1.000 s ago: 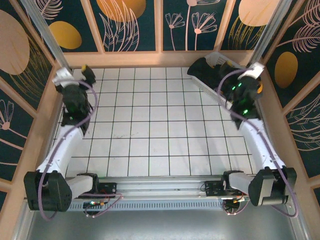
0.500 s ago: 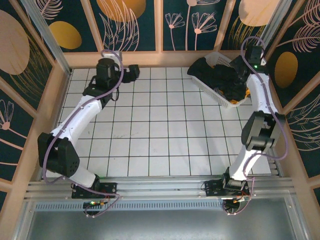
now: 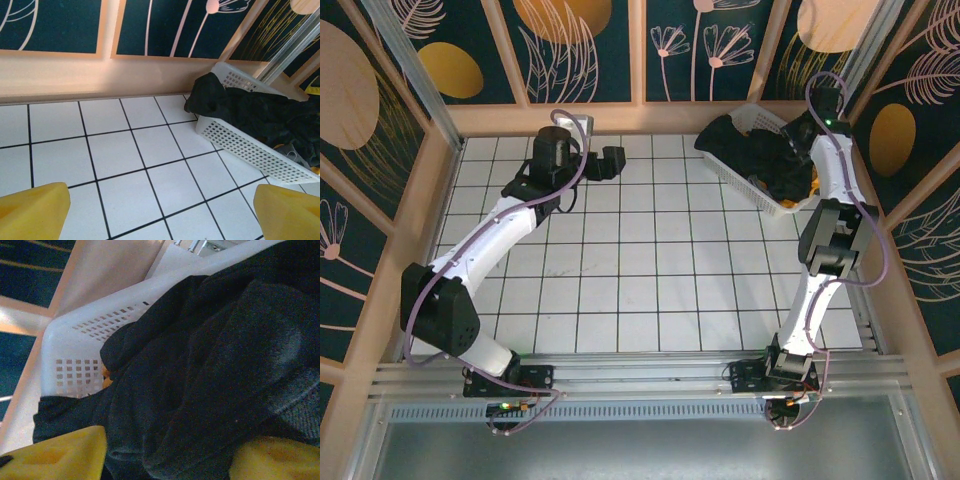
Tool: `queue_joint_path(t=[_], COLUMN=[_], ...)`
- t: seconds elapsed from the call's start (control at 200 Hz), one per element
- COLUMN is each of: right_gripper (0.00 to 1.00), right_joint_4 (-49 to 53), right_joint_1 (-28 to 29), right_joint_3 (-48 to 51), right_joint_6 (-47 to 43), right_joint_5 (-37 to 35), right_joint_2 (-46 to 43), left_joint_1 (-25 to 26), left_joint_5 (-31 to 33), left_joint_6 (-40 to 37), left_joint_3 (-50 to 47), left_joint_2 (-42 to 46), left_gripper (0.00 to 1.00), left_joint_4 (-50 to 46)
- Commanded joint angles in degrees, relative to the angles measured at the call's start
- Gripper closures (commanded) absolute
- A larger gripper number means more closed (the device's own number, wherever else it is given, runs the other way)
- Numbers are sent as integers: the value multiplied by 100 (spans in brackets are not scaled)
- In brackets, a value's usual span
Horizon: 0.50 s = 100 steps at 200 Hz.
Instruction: Fold and stack the t-shirts
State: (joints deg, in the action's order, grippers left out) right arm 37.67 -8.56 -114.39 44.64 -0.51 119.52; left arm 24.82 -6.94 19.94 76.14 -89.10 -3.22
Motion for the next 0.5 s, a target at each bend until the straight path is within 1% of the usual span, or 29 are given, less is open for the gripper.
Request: queue_joint_path(t=[0.0,0.03,0.05,0.11,0.155,0.24,0.295,0.34,0.495], right_gripper=[54,60,67,86,100,100,100,100,100], right_joint_4=[168,206,256,331,142,-698,-1050,-1072,-652], right_joint_1=[-42,-45,-48,-26,2,107,162,224,649], right_joint_3=[-194,-182,-182,-70,220,919,1032,814,-602], right_joint_6=[229,240,257,303,293,113,-60,-248,-982], right_joint_5=[-18,-17,-19,-362,-588,-870,-920,-952,-1311], right_joint_2=[50,36,28,-113,-359,-1076,-1399,-1498,-1511], left_joint_1=[-3,-3,-3,-3,-3,-3,-1,-5,-3], left_joint_5=[37,36,35,50,82,113,163,216,377], left_joint_6=[2147,2129,2124,2124,2128,2121,2119,2127,2223], left_joint_3=[123,150,164,199,208,260,325,372,558], left_joint_2=[156,156,164,182,200,226,235,240,211], left_gripper=[6,6,7,8,8,9,9,9,10], left_joint_4=[-89,-120,-132,-152,-170,-200,-276,-341,-574])
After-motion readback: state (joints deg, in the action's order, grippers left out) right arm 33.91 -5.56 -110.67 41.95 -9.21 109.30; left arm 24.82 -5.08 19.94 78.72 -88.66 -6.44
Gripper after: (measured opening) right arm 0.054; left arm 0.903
